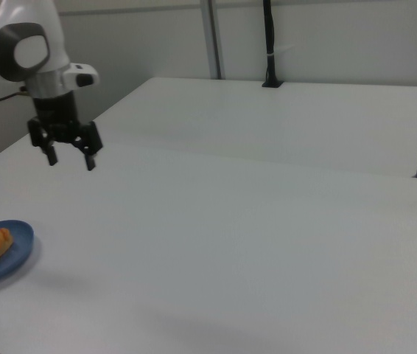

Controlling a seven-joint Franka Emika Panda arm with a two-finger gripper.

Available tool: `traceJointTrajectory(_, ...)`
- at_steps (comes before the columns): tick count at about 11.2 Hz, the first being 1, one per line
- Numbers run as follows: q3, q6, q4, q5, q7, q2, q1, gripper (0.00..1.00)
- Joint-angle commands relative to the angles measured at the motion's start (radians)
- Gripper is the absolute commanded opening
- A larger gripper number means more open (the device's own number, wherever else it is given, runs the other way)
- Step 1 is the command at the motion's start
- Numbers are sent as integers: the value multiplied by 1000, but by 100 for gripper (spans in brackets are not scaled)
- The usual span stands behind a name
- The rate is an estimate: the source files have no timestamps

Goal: Put the bread on the table
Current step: 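Move the gripper over the orange bread roll on the blue plate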

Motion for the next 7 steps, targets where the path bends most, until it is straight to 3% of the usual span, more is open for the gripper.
traceJointTrajectory(1, 105, -31, 4, 15, 147, -9, 28, 100)
traceJointTrajectory(5, 262, 8, -1, 64, 279, 43, 69, 100)
traceJointTrajectory(7, 283, 74, -20, 64, 346, 75, 118, 100)
